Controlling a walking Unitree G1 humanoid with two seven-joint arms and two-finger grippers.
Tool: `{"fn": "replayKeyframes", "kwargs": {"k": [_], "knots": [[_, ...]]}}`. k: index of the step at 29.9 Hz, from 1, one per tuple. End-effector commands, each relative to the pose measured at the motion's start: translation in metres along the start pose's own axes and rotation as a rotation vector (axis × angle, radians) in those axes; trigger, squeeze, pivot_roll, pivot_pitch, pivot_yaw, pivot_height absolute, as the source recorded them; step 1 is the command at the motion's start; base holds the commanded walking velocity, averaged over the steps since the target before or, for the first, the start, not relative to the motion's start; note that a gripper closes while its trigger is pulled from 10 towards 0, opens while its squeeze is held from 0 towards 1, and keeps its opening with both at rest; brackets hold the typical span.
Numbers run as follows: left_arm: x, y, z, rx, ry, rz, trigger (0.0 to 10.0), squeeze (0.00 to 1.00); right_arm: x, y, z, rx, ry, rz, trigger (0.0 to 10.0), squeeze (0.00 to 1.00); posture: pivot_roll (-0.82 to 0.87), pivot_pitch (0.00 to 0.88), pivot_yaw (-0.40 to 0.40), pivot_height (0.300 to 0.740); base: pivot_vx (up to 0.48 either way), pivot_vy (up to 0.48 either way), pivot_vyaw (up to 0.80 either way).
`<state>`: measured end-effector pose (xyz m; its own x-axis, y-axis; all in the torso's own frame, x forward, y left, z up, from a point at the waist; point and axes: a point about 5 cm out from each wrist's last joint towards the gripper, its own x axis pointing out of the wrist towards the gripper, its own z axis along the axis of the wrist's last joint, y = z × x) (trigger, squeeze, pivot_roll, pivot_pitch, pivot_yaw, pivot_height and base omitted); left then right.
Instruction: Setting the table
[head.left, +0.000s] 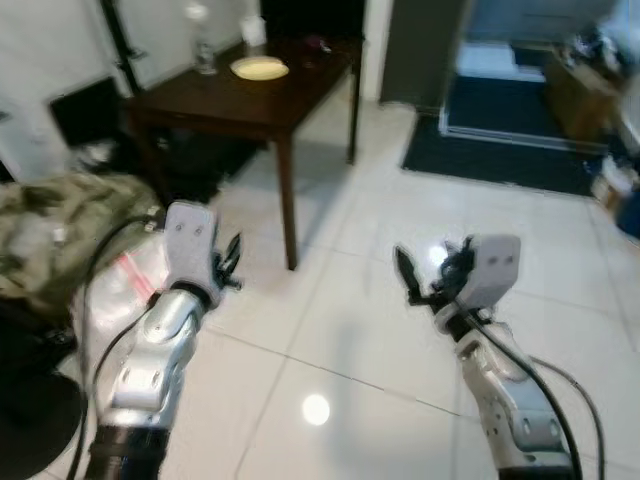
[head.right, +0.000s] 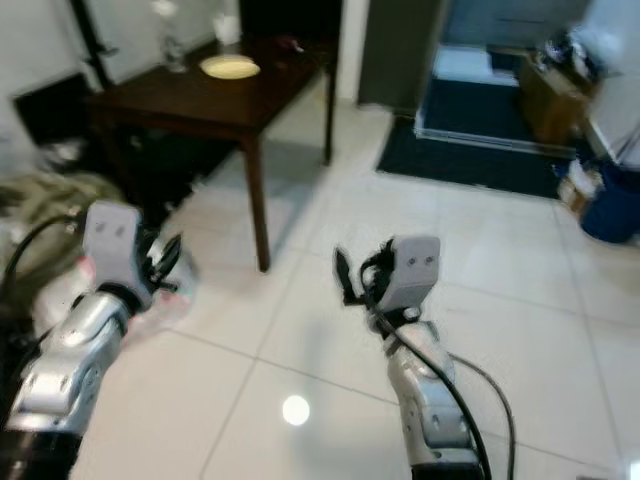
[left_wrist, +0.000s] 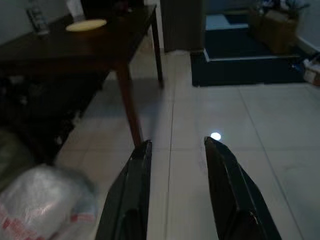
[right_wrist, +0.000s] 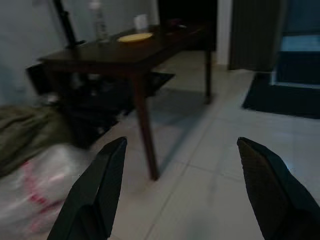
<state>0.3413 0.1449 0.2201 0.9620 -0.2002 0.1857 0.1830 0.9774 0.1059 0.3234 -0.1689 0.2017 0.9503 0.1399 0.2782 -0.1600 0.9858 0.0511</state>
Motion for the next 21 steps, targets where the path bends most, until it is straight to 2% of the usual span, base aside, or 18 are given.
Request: {"fn": "replayKeyframes", "kwargs": {"k": [1, 20, 21], "knots": [[-0.0038, 0.0087, -0.0056, 0.005, 0.016, 0.029, 10.0, 0.0, 0.0, 0.0077, -0.0034, 0.018, 0.012, 0.019, 10.0, 0.0, -0.06, 0.097, 0.104, 0.74, 0.48, 0.0, -0.78], [-0.0021, 0.0048, -0.0066, 0.003, 0.012, 0.011, 10.0, 0.0, -0.0005, 0.0061, -0.0034, 0.015, 0.015, 0.01, 10.0, 0.0, -0.07, 0.104, 0.102, 0.74, 0.48, 0.0, -0.78], [-0.0018, 0.0046, -0.0066, 0.003, 0.012, 0.01, 10.0, 0.0, -0.0004, 0.0058, -0.0031, 0.012, 0.013, 0.008, 10.0, 0.0, -0.07, 0.104, 0.103, 0.74, 0.48, 0.0, 0.0]]}}
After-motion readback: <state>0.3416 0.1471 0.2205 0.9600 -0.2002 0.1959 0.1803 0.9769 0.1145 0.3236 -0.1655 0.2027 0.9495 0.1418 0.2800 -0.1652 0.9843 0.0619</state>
